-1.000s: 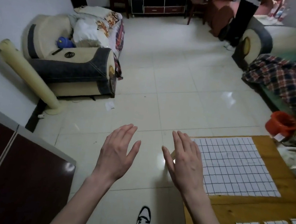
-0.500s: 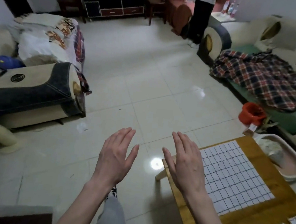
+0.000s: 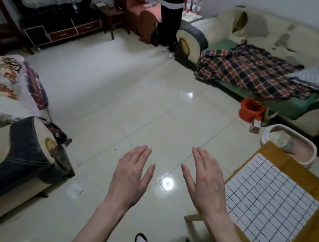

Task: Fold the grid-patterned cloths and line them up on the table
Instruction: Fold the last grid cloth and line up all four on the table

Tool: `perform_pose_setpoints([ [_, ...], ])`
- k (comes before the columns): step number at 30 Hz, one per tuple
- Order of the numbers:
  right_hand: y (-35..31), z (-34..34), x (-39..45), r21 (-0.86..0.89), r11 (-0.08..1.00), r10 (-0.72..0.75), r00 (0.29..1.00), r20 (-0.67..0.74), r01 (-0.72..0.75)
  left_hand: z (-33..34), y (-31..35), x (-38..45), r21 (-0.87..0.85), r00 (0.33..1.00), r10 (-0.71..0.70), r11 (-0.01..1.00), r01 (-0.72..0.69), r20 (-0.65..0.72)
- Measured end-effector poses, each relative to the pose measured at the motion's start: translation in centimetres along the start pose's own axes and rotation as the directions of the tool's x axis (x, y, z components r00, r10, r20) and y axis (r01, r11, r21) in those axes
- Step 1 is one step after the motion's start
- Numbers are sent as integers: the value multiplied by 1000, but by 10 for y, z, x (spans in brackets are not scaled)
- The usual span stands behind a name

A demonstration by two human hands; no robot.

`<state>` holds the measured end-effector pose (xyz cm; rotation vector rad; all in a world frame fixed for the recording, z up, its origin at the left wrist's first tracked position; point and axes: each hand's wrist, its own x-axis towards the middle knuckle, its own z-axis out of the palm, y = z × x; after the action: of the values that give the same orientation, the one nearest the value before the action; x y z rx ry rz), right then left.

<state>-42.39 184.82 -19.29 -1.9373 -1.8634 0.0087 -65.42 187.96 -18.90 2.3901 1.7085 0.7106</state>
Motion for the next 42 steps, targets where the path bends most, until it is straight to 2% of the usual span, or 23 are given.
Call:
perform_pose_setpoints([
  [9,-9,18,53,-69,979,187,981,-48,-190,26,-33,104,-94,988,143,986,-136,66],
  [19,56,38,136,-68,904,415,904,-99,-422,92,-3,248,-135,921,380,920,-367,86],
  [24,99,38,187,-73,851,506,850,-146,-519,124,27,319,-113,862,500,864,-490,84],
  [33,161,29,253,-118,785,579,788,-209,-608,173,83,412,-182,787,606,792,-583,116],
  [42,213,26,295,-82,631,724,624,-294,-771,228,138,505,-294,636,760,644,-707,135],
])
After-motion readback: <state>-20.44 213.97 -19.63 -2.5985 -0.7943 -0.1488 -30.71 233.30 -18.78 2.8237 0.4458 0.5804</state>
